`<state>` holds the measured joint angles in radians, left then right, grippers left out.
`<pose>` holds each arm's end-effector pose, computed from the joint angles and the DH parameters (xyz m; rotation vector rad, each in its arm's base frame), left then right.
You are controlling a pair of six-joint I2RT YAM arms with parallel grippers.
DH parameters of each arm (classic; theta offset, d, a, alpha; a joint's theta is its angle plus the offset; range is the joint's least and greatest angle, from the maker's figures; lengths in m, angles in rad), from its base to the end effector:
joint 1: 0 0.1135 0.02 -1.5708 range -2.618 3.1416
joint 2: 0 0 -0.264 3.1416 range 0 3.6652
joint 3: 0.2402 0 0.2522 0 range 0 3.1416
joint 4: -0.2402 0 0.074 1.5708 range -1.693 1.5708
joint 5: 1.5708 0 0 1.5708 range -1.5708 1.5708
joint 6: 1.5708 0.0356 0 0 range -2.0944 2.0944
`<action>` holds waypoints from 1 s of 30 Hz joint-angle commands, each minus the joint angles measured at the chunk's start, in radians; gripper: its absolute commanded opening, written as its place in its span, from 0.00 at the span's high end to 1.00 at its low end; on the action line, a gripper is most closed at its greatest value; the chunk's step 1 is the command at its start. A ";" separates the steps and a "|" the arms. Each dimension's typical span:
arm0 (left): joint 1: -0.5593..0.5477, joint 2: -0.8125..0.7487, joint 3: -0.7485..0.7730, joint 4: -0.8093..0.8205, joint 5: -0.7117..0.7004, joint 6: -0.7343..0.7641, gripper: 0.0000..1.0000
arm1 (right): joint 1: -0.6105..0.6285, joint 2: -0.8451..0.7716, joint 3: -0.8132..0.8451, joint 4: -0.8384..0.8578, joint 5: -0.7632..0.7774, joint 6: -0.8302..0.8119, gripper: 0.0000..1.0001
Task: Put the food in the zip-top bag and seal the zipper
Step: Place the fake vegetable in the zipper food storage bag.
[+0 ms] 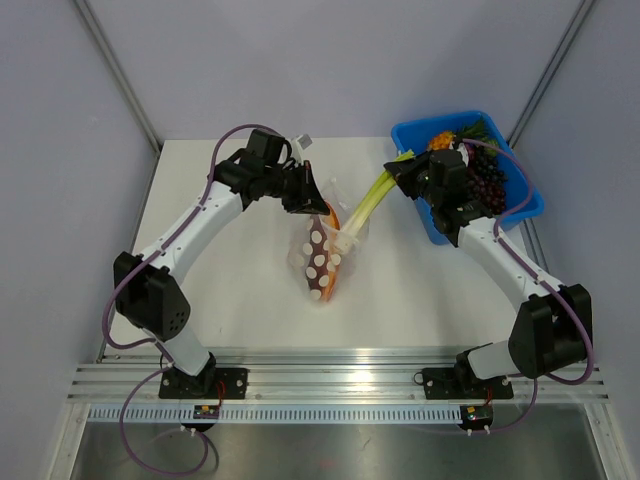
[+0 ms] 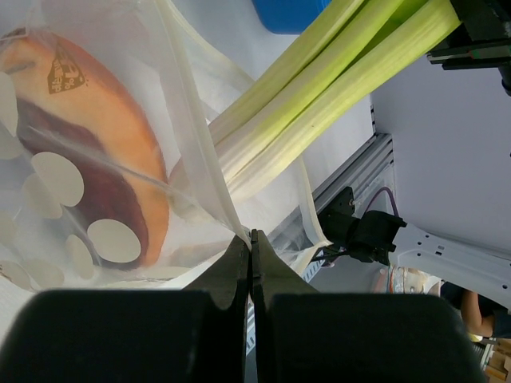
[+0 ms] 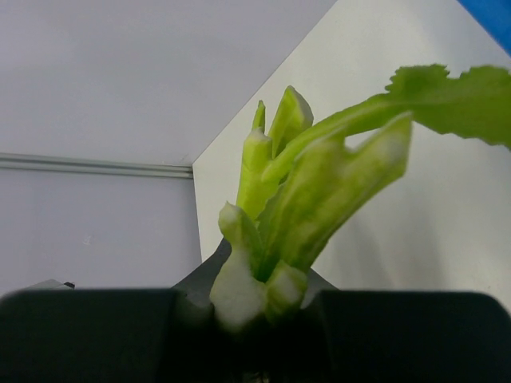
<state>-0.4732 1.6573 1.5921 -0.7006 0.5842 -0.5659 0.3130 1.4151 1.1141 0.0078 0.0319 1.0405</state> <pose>0.3167 -0.1842 0.3486 0.2015 2.4829 -1.1672 0.3197 0.1023 0.3273 0.7207 1.8278 0.8893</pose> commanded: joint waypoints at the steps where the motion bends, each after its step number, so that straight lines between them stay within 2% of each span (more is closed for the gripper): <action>1: -0.002 0.004 0.017 0.039 0.039 0.004 1.00 | -0.003 -0.048 0.046 0.044 -0.021 0.026 1.00; 24: -0.015 0.013 0.023 0.039 0.034 0.004 1.00 | 0.005 -0.022 -0.039 0.083 -0.007 0.090 1.00; 30: -0.016 0.013 0.005 0.049 0.039 0.003 1.00 | 0.003 -0.012 -0.001 0.103 -0.064 0.115 1.00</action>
<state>-0.4847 1.6672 1.5921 -0.7010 0.5903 -0.5659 0.3141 1.3979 1.0729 0.0364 0.0067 1.1164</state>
